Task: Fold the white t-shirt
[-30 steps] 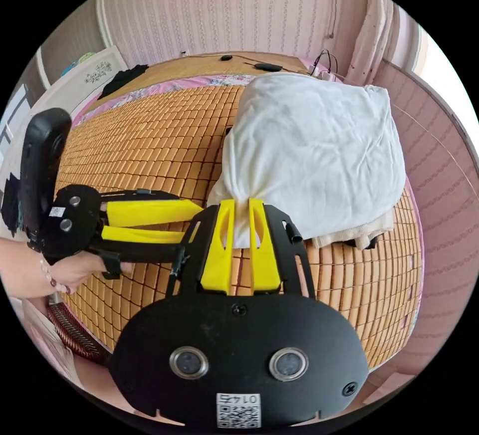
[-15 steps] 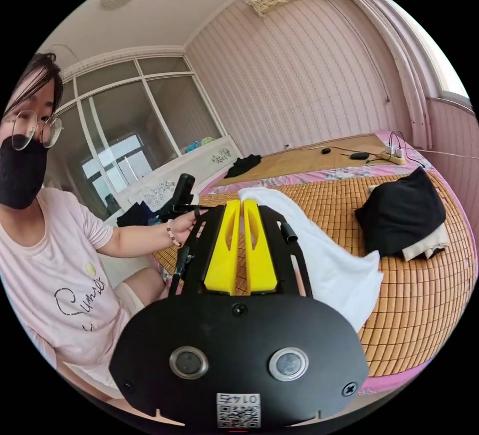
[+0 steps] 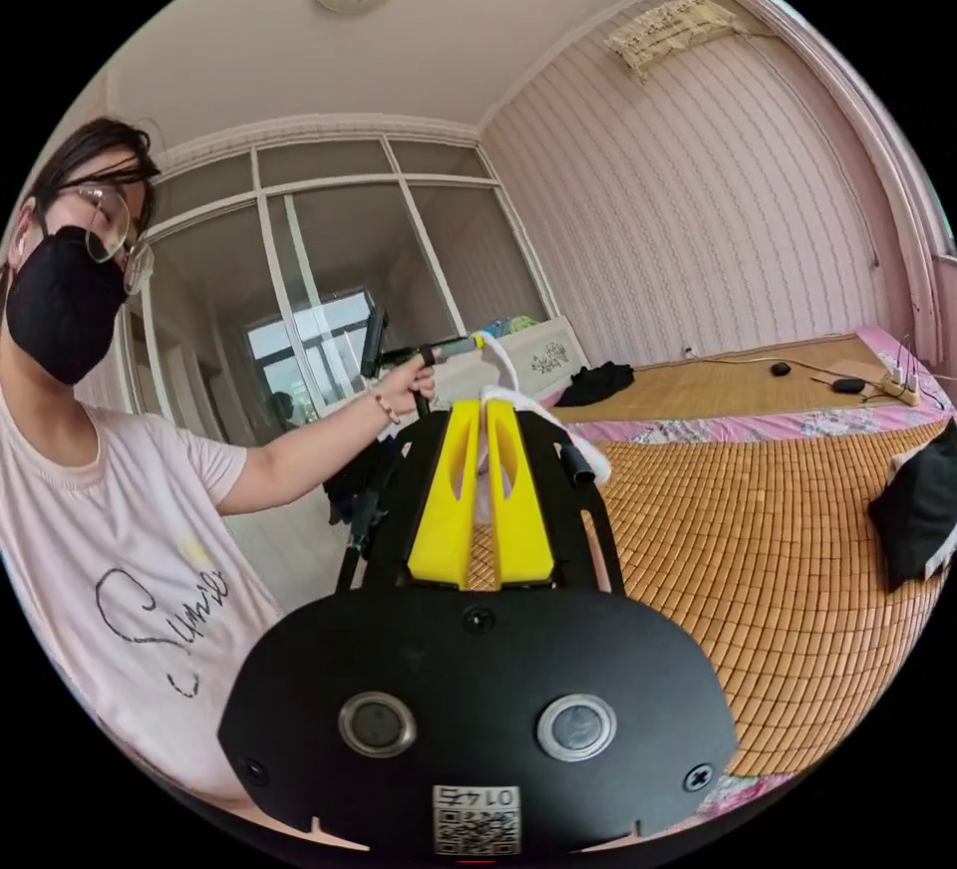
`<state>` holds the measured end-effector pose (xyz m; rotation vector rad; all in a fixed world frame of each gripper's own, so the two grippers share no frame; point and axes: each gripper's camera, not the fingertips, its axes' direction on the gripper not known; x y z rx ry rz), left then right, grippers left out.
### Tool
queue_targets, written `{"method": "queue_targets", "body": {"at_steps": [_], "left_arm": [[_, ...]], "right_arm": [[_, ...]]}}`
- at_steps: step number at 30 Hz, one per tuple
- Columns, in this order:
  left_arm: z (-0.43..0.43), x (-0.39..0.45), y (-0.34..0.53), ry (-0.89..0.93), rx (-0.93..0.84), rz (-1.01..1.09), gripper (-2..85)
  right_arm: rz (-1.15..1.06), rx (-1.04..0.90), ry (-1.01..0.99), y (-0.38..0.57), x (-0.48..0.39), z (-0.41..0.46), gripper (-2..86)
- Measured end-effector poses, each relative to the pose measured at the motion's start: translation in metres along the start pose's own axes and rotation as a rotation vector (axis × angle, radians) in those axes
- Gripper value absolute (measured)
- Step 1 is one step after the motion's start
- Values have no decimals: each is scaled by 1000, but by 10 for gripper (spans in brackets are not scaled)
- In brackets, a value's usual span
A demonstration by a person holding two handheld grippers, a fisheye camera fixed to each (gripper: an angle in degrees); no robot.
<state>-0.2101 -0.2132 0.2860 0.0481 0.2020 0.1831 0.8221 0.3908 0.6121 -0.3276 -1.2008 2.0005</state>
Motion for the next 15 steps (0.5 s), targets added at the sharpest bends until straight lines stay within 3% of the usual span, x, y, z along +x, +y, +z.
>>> {"method": "queue_targets", "body": {"at_steps": [4,8,15], "left_arm": [[29,-26,35,54,-137,-30,13],[90,-41,121,169,-421,-87,83],[78,-58,270,240,-527,-298,67]], "right_arm": [[102,-287,89,59,-4,47,19],[270,-543,324,144,27,88,66],[299,-674,432,176,63,134,97]]}}
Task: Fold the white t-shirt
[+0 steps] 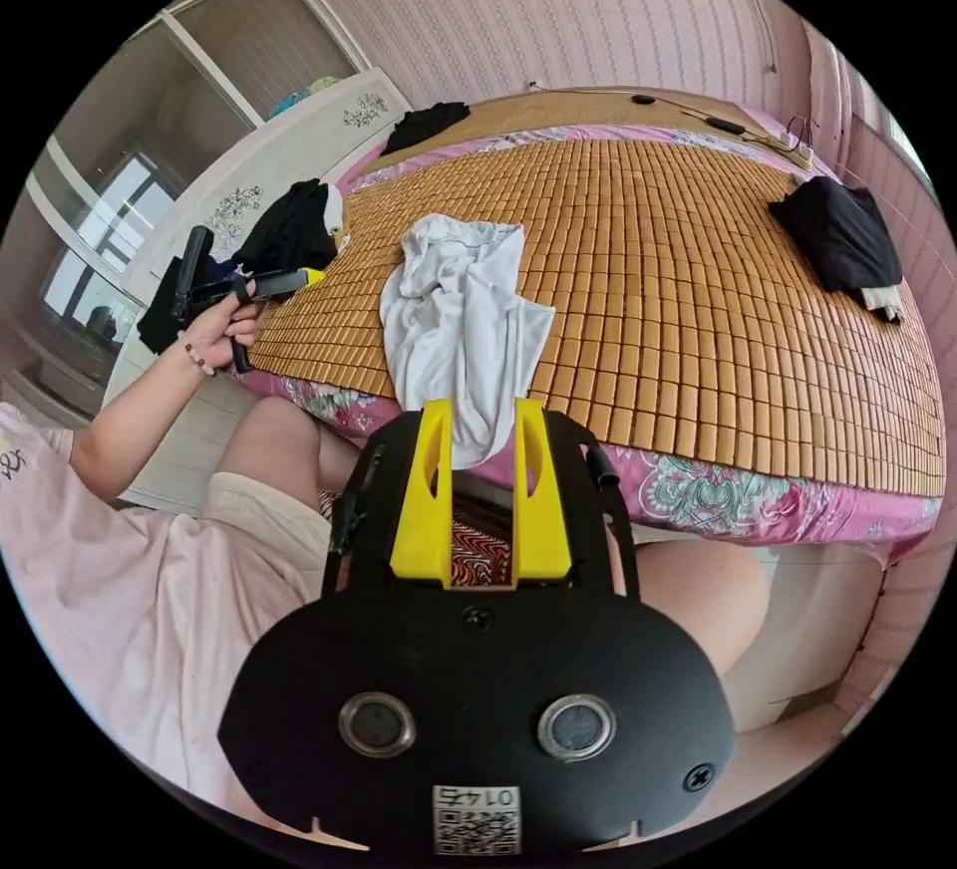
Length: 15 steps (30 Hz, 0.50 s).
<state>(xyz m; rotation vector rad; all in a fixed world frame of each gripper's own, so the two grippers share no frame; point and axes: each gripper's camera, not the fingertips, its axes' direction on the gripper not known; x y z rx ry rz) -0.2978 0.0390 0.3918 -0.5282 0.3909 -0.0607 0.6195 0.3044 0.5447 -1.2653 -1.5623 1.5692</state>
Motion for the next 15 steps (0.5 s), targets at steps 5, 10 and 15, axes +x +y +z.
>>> {"method": "queue_targets", "body": {"at_steps": [5,10,15], "left_arm": [[31,-1,43,90,-91,-75,63],[44,9,53,189,-117,-102,63],[41,28,57,118,-151,56,67]], "right_arm": [[-51,-95,9,-63,-13,77,108],[-61,-133,170,-106,-25,156,125],[35,-196,121,-117,-8,177,14]]}}
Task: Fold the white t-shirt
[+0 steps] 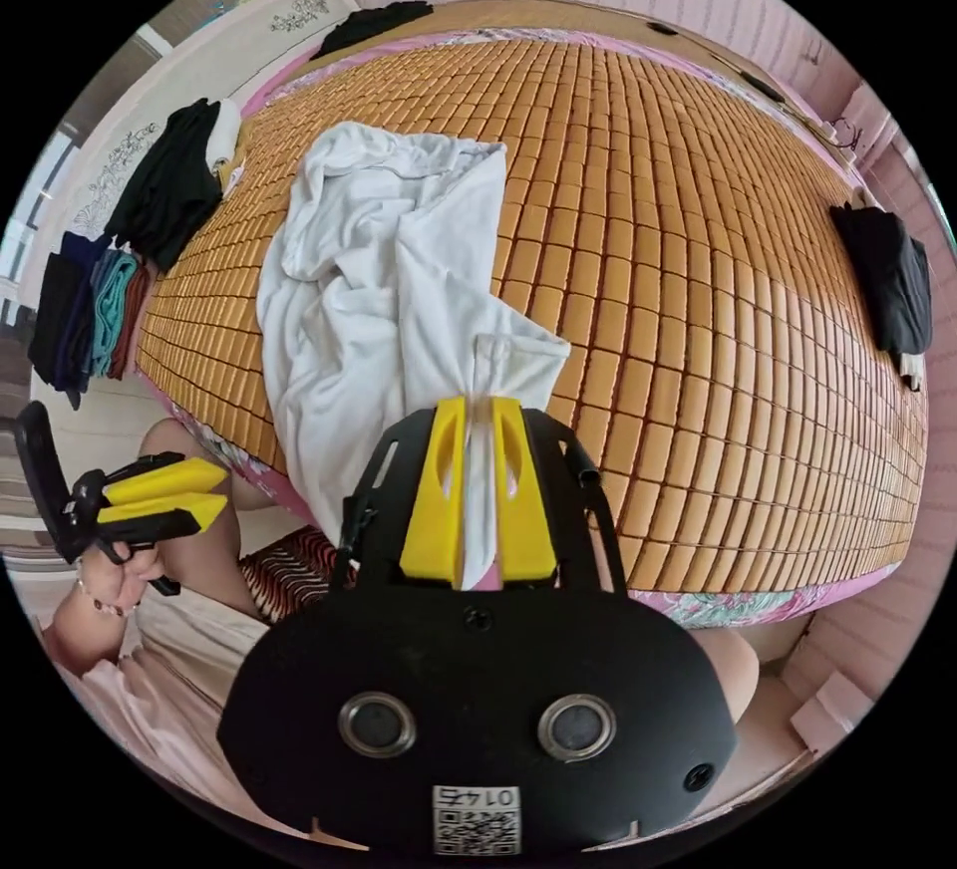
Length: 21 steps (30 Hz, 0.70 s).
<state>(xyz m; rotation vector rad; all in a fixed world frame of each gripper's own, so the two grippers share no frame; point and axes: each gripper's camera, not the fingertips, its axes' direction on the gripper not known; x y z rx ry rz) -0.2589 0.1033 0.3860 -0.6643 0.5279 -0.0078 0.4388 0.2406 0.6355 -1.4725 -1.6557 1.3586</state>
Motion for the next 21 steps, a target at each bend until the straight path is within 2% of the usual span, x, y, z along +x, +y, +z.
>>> {"method": "queue_targets", "body": {"at_steps": [5,8,10,13,18,20,21], "left_arm": [[15,23,2,-105,-77,197,96],[25,23,2,-102,-97,180,99],[27,19,2,-87,-94,134,97],[26,12,2,-107,-81,85,93],[28,1,-1,-115,-82,-8,96],[33,1,-5,-99,-83,-22,101],[39,2,-8,-91,-97,-24,102]], "right_arm": [[-17,211,-126,8,11,-58,0],[-23,278,-86,16,22,-75,5],[-15,251,-63,15,25,-62,12],[-33,96,-69,5,15,-17,42],[-125,30,86,-7,-22,39,91],[-113,-58,112,-13,-20,59,77],[-128,-26,121,-13,-21,58,48]]}}
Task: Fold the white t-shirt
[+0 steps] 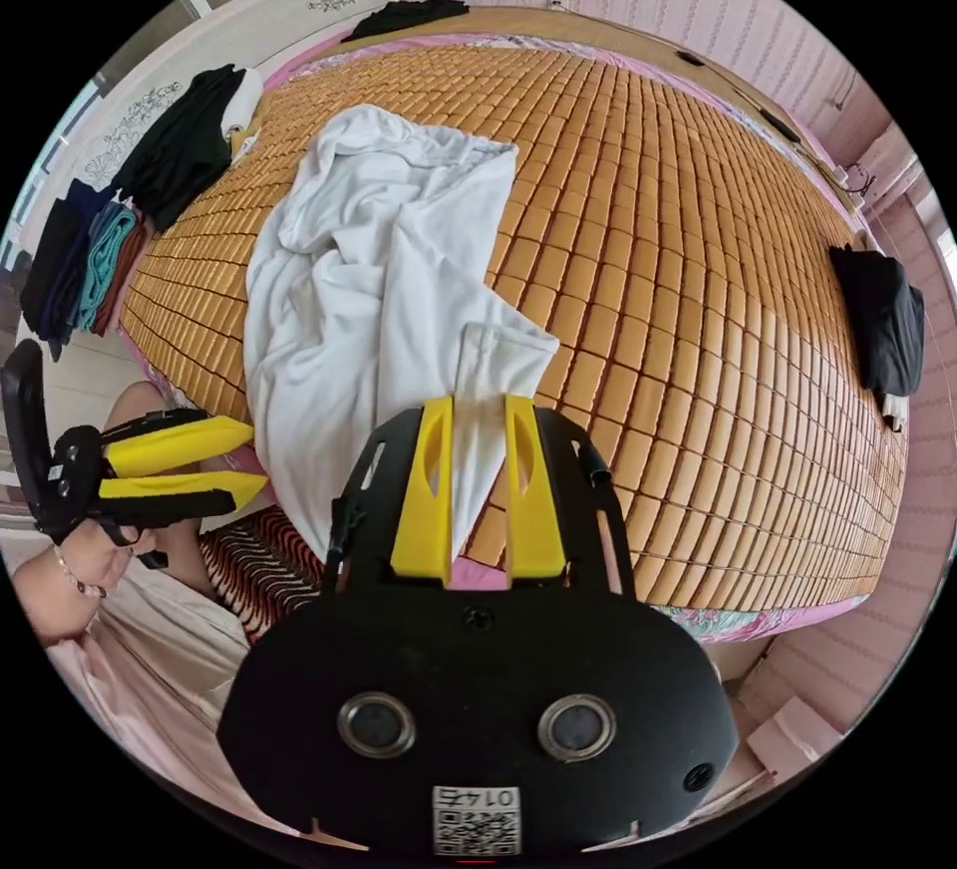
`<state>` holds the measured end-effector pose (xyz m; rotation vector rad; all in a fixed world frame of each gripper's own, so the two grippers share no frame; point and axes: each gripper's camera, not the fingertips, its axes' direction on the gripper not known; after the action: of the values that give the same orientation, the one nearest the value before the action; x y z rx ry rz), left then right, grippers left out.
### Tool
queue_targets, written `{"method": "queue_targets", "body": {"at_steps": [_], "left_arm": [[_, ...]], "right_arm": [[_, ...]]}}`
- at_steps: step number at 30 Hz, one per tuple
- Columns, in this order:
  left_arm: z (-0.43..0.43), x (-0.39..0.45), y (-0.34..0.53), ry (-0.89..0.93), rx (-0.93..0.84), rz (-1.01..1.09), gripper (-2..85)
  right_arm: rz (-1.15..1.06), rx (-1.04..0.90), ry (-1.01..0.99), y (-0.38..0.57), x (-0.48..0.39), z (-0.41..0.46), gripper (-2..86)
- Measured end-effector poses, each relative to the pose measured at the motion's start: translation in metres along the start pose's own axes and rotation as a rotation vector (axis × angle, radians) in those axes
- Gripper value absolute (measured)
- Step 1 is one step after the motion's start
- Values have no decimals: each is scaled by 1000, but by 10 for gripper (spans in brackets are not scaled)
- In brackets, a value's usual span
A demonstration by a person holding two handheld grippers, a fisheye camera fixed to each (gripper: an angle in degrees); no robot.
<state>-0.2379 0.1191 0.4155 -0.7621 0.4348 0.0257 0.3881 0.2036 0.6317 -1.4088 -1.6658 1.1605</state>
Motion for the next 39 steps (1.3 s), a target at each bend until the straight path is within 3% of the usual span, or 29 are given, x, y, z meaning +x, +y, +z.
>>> {"method": "queue_targets", "body": {"at_steps": [4,7,9,12,20,24,27,32,39], "left_arm": [[10,3,-8,-63,-34,11,55],[0,-3,-3,-43,-3,-1,4],[-28,-8,10,-40,107,6,-4],[-72,-16,23,-25,254,18,-8],[-126,21,-51,86,429,166,36],[-115,25,-79,30,376,121,75],[-109,20,-54,-15,372,116,70],[-67,8,-14,-77,185,68,57],[-38,8,-16,-47,127,-31,62]], "right_arm": [[16,-35,-68,-5,11,-9,19],[64,114,-185,9,34,-49,13],[110,230,-237,31,58,-85,11],[96,269,-100,64,65,-109,9],[173,199,-162,86,51,-82,6],[145,-39,36,74,41,-56,4],[61,-38,109,72,27,-53,1],[68,-54,47,69,31,-45,-1],[116,-38,-45,67,43,-56,-1]]}}
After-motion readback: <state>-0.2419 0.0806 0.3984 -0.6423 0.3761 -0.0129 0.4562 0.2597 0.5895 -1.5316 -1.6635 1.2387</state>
